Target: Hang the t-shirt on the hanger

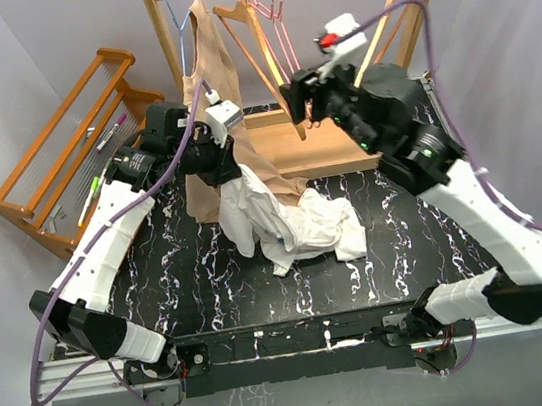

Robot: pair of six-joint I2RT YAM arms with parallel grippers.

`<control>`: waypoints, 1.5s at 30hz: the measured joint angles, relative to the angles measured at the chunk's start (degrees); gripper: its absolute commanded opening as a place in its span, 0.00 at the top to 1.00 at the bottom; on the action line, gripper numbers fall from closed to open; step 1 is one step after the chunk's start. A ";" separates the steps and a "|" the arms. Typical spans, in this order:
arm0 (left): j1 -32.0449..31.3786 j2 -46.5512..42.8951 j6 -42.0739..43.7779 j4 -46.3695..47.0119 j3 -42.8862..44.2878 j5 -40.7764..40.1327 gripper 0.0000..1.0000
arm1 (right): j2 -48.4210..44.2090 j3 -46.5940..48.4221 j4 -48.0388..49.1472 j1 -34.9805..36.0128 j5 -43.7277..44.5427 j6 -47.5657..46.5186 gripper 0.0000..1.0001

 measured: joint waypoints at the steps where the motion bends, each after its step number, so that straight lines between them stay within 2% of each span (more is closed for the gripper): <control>1: 0.39 0.00 -0.39 0.66 -0.52 0.31 1.00 | 2.23 0.66 1.07 0.00 -0.26 -0.94 0.37; 7: 1.68 -0.02 -1.44 4.37 -3.37 1.03 1.00 | 14.08 4.76 5.11 -0.04 -1.38 -5.81 0.36; 11: 2.43 -0.33 -1.51 5.57 -4.85 1.16 1.00 | 18.34 6.88 7.61 -0.04 -1.25 -7.80 0.36; 20: 3.54 -2.62 -1.49 6.45 -5.88 1.84 1.00 | 20.55 12.87 12.96 -1.25 0.00 -9.66 0.35; 27: 3.58 -2.69 -1.49 6.62 -5.88 3.82 1.00 | 25.49 19.43 14.19 -6.29 -3.37 -8.17 0.37; 34: 3.58 -2.69 -1.44 6.60 -5.88 4.59 1.00 | 29.00 20.35 13.03 -9.73 -8.46 -5.46 0.38; 45: 3.58 -2.69 -1.44 6.60 -5.88 5.90 1.00 | 28.28 19.21 14.51 -10.08 -13.68 -3.98 0.38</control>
